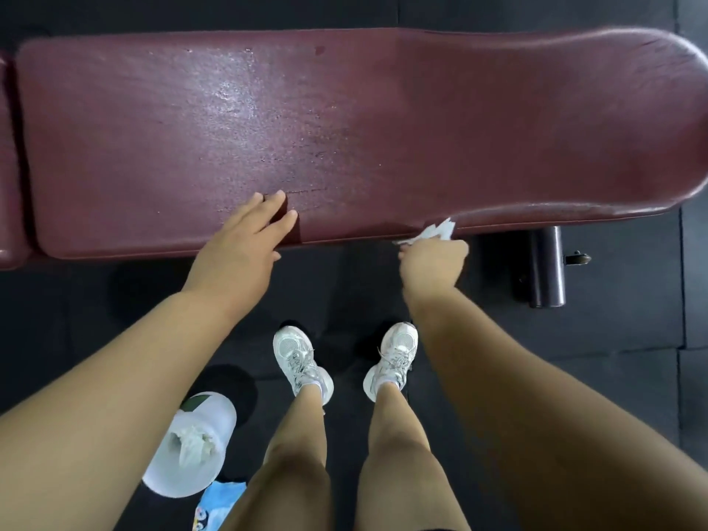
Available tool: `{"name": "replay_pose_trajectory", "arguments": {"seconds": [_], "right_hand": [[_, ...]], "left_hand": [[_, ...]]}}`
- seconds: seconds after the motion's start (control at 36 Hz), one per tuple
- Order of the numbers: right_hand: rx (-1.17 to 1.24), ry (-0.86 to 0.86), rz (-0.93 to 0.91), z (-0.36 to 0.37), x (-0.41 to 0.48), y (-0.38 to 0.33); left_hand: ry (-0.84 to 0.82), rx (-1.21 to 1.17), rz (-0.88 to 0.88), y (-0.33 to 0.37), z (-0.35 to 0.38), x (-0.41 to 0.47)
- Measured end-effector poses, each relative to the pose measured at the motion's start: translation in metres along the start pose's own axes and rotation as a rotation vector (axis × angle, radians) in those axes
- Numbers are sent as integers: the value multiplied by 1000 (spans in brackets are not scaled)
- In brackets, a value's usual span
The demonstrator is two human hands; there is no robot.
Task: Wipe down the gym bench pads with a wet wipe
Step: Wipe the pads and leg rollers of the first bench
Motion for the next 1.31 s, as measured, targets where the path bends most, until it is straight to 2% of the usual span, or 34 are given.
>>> {"name": "replay_pose_trajectory", "arguments": {"seconds": [0.03,0.06,0.08,0.14,0.17,0.22,0.28,0.33,0.36,0.39,0.42,0.47,0.5,0.53,0.56,0.61,0.64,0.67,0.72,0.81,0.89,0.97,1.14,1.22,1.31], "right_hand": [[-180,-65,-64,13,-8,-11],[-228,-144,-92,23,-19,-18],[-211,-234,-162,37,-24,-23],[-160,-242,-93,42,-46,-41],[-44,-229,-98,46,-53,-46],[481,-210,128,41,-60,-49],[611,-232,193,37,-59,-43],[294,-282,113,25,-53,-44],[119,-203,81,18,-44,-36],[-107,-134,145,7,-39,-36],[-405,-128,54,0,-35,-34],[-629,-260,27,-6,-30,-39],[-650,-264,55,-4,-32,-43],[-609,-246,56,2,-29,-46],[-410,-239,72,11,-32,-47],[165,-128,225,22,-52,-54],[222,-125,132,29,-62,-54],[127,-127,18,36,-67,-51],[109,-274,-150,49,-85,-61],[71,-348,-279,55,-91,-70],[-42,-335,-376,41,-92,-77],[-211,-334,-632,22,-96,-90],[-682,-308,-1175,15,-80,-122],[-794,-423,-1235,28,-77,-141],[-911,-532,-1484,53,-79,-160]], "left_hand": [[22,-12,23,-2,1,0],[39,-24,34,-4,2,0],[42,-30,39,-6,4,1],[25,-44,44,-8,3,3],[16,-56,44,-8,2,3],[8,-76,34,-12,-1,0],[-1,-70,12,-18,-4,-4],[-1,-46,-13,-26,-7,-11],[1,-40,-43,-31,-9,-14],[0,-44,-87,-36,-11,-16],[-7,-55,-128,-41,-13,-19],[-16,-54,-138,-48,-16,-24],[-22,-45,-117,-50,-16,-26],[-33,-38,-101,-52,-16,-27],[-44,-38,-95,-54,-15,-27],[-57,-49,-98,-56,-14,-28],[-58,-53,-104,-57,-14,-29],[-58,-58,-110,-58,-15,-30],[-54,-65,-111,-61,-15,-37],[-36,-86,-133,-66,-15,-52],[-25,-100,-190,-69,-16,-70],[-24,-124,-294,-67,-18,-86],[-257,-134,-536,-55,-7,-106],[-319,-122,-592,-45,2,-112],[-358,-155,-654,-31,13,-113]]}}
Point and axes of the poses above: each hand's wrist, its own x-axis towards the middle knuckle, its own z-axis out of the palm, y = z × x, the point moved 2 cm from there along x, towards the middle knuckle, and after that the axes turned 7 degrees about -y, right-handed, at the moved point
